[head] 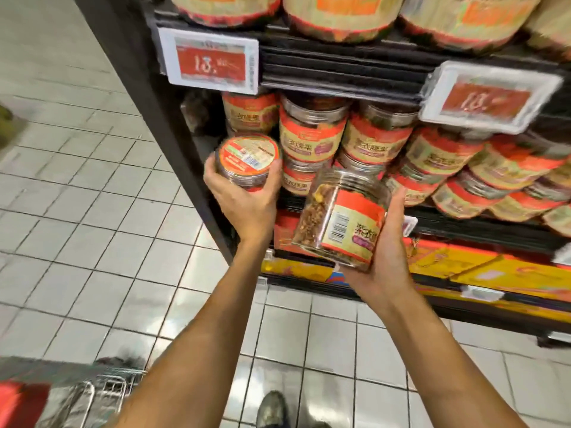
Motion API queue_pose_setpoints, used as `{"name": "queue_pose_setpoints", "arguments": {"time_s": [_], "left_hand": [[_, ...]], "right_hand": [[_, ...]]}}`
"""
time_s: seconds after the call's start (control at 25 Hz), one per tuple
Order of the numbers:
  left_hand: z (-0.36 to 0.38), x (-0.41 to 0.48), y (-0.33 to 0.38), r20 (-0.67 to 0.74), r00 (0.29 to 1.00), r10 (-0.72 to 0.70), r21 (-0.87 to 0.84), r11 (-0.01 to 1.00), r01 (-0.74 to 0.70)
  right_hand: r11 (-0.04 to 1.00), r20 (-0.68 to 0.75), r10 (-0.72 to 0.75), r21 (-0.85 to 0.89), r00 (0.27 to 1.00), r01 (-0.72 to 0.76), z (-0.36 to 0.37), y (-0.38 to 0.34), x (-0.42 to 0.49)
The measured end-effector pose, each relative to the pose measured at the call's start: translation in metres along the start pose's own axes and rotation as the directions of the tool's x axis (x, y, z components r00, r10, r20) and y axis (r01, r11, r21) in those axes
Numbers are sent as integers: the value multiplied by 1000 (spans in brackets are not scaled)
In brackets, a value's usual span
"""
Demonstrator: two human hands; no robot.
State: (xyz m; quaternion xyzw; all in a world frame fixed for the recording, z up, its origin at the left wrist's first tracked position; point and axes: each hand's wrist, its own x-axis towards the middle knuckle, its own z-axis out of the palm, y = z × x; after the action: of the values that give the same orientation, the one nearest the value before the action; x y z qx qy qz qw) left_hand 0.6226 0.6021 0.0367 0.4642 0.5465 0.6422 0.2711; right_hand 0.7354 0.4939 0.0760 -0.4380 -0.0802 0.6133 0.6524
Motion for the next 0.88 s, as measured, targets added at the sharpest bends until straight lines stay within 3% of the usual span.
{"name": "queue_pose_setpoints", "arguments": {"time_s": [0.28,0.44,0.52,0.6,0.72,0.84,0.88], "left_hand": [[21,22,-10,34,998,-51,-24,998,52],[-6,10,-20,221,971,-90,78,994,75],[-27,-1,-17,285,947,-150,98,987,127],[-48,-16,-5,256,932,-256,62,967,248],[-70,-38,28,348,838,-420,-100,872,478],[-78,-48,60,607,716,-345,-112,855,507],[-77,-50,65,645,703,-298,-119,871,477]], "right_hand": [[996,15,2,-94,1000,-1,-11,5,-2],[995,5,-23,-98,1000,23,-7,3,-5],[995,12,-40,-91,999,41,-5,1,-7],[992,5,-38,-118,999,38,-1,1,-9],[965,22,-67,-253,997,71,6,2,-11],[900,122,-148,-395,981,185,27,10,-16],[877,183,-166,-423,969,229,34,13,-18]]}}
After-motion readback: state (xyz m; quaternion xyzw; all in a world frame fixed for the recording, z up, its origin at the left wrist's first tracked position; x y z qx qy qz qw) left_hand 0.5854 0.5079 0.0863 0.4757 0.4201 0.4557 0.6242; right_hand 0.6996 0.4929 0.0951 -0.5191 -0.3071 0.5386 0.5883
